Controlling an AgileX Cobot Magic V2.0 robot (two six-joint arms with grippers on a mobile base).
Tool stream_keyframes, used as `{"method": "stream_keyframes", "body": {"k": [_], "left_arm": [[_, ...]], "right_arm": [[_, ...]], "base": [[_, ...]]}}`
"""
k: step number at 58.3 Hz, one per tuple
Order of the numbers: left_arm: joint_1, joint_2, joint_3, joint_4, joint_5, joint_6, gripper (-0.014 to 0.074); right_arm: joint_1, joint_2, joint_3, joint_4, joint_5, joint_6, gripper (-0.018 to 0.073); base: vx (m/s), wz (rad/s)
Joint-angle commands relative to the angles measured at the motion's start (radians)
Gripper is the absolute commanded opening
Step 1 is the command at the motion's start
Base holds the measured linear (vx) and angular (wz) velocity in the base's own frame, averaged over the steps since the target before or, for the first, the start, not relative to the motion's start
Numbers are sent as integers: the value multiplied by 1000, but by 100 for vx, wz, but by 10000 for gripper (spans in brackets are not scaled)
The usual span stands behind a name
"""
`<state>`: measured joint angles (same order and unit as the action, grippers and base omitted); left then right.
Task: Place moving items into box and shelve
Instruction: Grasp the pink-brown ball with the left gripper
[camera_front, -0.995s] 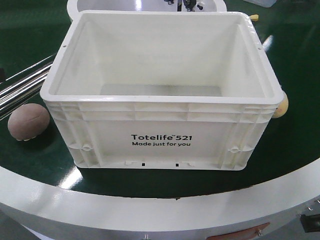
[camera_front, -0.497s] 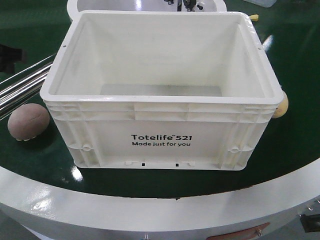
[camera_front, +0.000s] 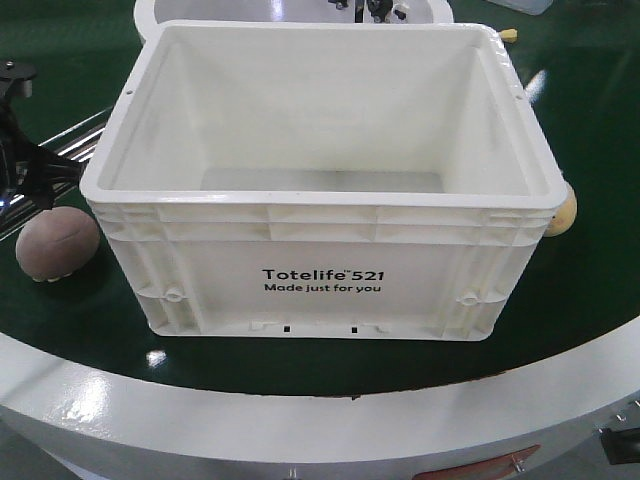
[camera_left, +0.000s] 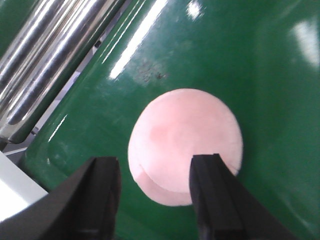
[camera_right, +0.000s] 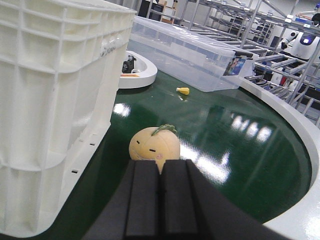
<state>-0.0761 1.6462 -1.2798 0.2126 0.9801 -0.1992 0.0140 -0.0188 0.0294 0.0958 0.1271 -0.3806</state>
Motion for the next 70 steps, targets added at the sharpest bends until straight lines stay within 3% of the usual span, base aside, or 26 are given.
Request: {"method": "stream_keyframes", "body": {"k": [1, 29, 41, 47, 57, 70], "left_arm": [[-6, -10, -32, 22, -34, 1, 453], [-6, 117, -32, -51, -111, 4, 453], [-6, 200, -32, -56, -78, 9, 432], [-6, 223, -32, -59, -56, 9, 349], [-6, 210, -32, -59, -39, 9, 1], [-6, 148, -32, -54, -40, 9, -8]], "right_arm": [[1, -3, 4, 10, -86, 2, -8], [1, -3, 4, 10, -86, 2, -8], [1, -3, 4, 10, -86, 2, -8], [1, -3, 4, 10, -86, 2, -8], [1, -3, 4, 10, -86, 2, -8], [1, -3, 4, 10, -86, 2, -8]], "base": [[0, 0], [0, 0], [0, 0], [0, 0], [0, 0], [0, 0]]}}
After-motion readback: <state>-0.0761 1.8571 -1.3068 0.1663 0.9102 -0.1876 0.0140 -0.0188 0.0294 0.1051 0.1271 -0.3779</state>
